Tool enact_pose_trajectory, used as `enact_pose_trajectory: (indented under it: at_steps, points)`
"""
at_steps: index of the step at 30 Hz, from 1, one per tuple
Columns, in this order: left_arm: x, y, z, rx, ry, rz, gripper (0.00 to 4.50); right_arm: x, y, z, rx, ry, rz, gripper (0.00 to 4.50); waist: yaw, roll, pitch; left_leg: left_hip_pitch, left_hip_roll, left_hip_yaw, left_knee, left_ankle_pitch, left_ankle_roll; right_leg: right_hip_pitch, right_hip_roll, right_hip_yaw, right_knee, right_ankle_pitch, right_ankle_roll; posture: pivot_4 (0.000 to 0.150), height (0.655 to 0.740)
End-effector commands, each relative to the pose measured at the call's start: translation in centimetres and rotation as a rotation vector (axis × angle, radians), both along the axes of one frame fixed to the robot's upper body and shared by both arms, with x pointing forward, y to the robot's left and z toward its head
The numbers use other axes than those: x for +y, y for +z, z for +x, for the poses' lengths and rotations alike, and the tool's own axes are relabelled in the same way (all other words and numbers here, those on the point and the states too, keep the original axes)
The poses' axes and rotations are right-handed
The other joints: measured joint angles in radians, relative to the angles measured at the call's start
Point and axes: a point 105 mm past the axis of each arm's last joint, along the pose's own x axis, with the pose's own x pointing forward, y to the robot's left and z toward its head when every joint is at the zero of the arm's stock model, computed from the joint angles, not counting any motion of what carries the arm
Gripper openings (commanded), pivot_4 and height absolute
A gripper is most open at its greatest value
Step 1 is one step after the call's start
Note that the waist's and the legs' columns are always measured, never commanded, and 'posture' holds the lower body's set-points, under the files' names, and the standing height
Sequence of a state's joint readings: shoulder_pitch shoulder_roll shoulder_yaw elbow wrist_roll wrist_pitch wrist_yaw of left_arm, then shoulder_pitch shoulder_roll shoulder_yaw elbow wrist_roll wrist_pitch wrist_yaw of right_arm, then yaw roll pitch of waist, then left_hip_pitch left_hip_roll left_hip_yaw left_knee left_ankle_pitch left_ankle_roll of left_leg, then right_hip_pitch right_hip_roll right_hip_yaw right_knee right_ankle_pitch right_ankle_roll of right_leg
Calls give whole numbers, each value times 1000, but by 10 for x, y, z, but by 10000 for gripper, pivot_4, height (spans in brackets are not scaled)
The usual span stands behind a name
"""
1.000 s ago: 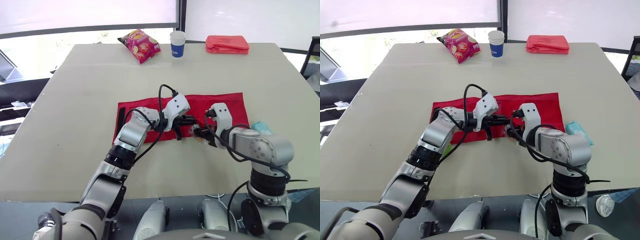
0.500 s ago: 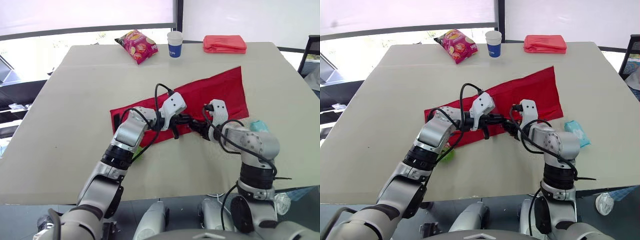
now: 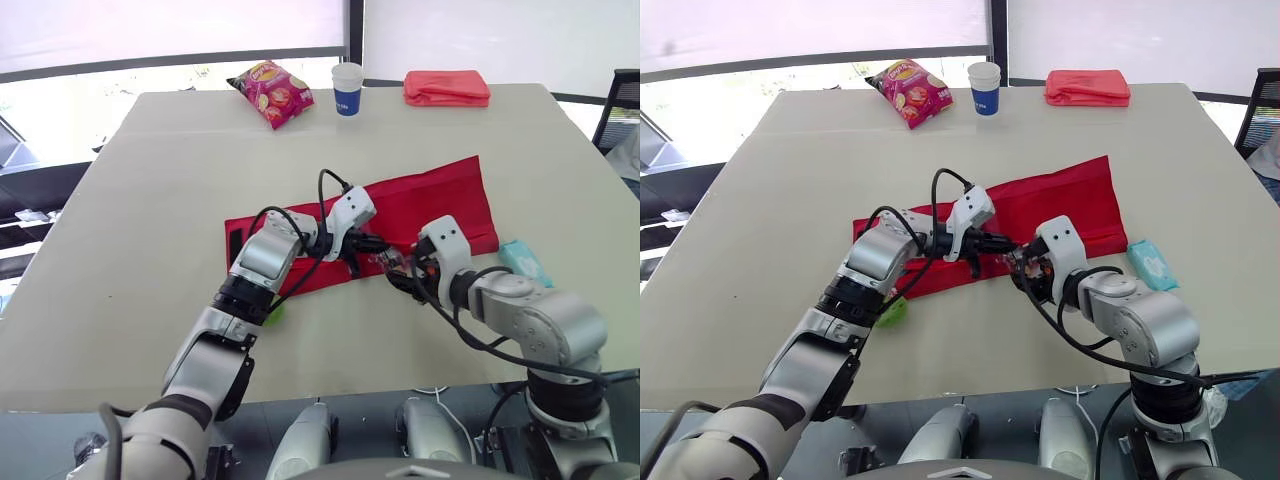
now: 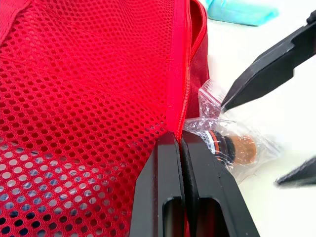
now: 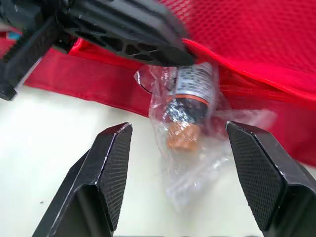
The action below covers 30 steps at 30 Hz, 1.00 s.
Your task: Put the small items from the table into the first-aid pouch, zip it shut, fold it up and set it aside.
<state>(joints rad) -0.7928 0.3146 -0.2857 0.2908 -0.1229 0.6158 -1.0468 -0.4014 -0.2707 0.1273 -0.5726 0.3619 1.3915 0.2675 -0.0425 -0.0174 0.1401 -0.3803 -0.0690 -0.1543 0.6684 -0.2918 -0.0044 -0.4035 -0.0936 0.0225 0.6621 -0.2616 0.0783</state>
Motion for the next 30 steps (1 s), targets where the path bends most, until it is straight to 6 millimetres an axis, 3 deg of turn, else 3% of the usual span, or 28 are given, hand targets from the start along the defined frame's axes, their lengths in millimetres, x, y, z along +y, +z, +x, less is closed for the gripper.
enact_pose_trajectory:
  at_steps: [1, 4, 7, 8, 16, 23, 27, 30]
  points:
    - [-7, 10, -2, -6, -33, -22, 0, 0, 0, 10, -53, -15, -36, 29878, 2, 0, 0, 0, 0, 0, 0, 0, 0, 0, 0, 0, 0, 0, 0, 1500, 7400]
    - [-8, 13, -2, -7, -31, -28, 0, -2, -2, 15, -57, -39, -42, 22030, 1, 0, 0, 0, 0, 0, 0, 0, 0, 0, 0, 0, 0, 0, 0, 1500, 7400]
    - [-8, 16, -1, -11, -21, -40, 0, -4, -5, 18, -58, -71, -60, 6664, 1, 0, 0, 0, 0, 0, 0, 0, 0, 0, 0, 0, 0, 0, 0, 1500, 7400]
    - [-8, 16, -1, -11, -19, -42, 0, -5, -5, 20, -59, -98, -49, 3925, 1, 0, 0, 0, 0, 0, 0, 0, 0, 0, 0, 0, 0, 0, 0, 1500, 7400]
    - [-12, 18, -6, -3, -33, -57, 0, 2, 9, 41, -60, -329, 102, 4041, 1, 0, 0, 0, 0, 0, 0, 0, 0, 0, 0, 1, 0, 0, 0, 1500, 7400]
    - [-15, 16, -7, -1, -38, -56, 0, 13, 9, 56, -78, -383, 143, 4041, 1, 0, 0, 0, 0, 0, 0, 0, 0, -1, 0, 1, 0, 0, 0, 1500, 7400]
    - [-11, 17, -3, -16, -18, -52, 14918, 10, 9, 57, -92, -376, 174, 4041, 2, 0, 0, 0, 0, 0, 0, 0, 0, -1, 0, 1, 0, 0, 0, 1500, 7400]
    - [-7, 16, -2, -52, -26, -32, 29581, 9, 8, 52, -86, -331, 172, 19262, 1, 0, 0, 0, 0, 0, 0, 0, 0, -1, 0, 1, 0, 0, 0, 1500, 7400]
